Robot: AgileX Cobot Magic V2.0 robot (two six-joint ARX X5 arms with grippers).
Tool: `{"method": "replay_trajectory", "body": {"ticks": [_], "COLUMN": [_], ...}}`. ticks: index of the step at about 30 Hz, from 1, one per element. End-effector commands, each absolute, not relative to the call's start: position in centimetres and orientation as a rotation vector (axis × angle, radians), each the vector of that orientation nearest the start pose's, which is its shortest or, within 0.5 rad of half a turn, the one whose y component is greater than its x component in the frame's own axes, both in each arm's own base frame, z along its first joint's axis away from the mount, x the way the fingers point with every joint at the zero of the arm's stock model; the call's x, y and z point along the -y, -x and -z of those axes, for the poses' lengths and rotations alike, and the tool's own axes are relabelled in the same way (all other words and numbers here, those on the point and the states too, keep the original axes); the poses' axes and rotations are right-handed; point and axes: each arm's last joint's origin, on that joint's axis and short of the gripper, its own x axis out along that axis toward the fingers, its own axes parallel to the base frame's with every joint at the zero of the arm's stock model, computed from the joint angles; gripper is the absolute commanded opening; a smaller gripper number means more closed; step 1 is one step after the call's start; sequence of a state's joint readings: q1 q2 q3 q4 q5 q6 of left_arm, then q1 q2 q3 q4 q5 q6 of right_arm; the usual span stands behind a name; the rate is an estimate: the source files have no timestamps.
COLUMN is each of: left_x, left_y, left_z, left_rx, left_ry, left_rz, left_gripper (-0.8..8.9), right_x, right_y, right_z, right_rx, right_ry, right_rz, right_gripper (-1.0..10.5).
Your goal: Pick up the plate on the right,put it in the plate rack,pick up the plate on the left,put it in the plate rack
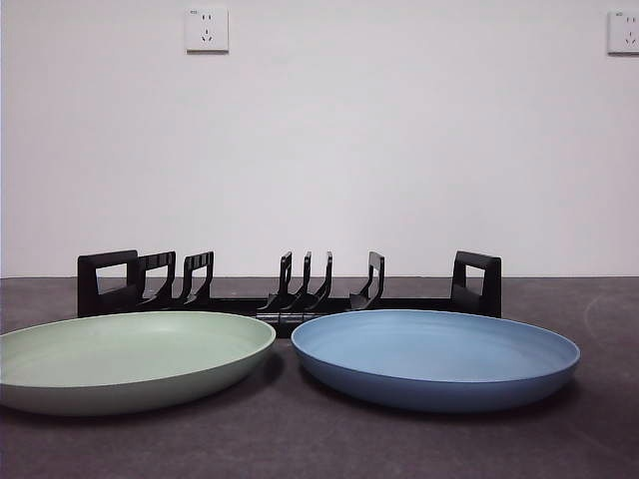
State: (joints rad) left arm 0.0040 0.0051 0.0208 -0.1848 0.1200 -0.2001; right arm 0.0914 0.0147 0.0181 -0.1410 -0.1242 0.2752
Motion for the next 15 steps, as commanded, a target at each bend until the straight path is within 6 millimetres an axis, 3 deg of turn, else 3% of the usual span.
{"method": "replay_trajectory", "body": {"ticks": [1,7,15], "left_x": [0.4,0.7,0.7], "left_y": [-9.6,-9.3,-9.3], "left_z": [-14.9,-15.9,-20.6], "left_rx": [-0.19,-0.206,-0.211], "left_ry": [0.281,0.316,0.309], "left_rz": [0.135,0.236,0.238], "left_gripper": [-0.05,-0.08,-0.08], "right_x": [-1.3,-1.2,-1.2], "right_y": [-9.6,-9.5,-9.8], "right_z": [-15.2,-16.0,-20.1], "right_rx": [-0.175,-0.153,-0.143], "right_ry": [-0.318,-0.327,-0.376], "right_rz": [-0.194,-0.195,-0.168], "right_gripper": [0.0,-0.1,-0.1]}}
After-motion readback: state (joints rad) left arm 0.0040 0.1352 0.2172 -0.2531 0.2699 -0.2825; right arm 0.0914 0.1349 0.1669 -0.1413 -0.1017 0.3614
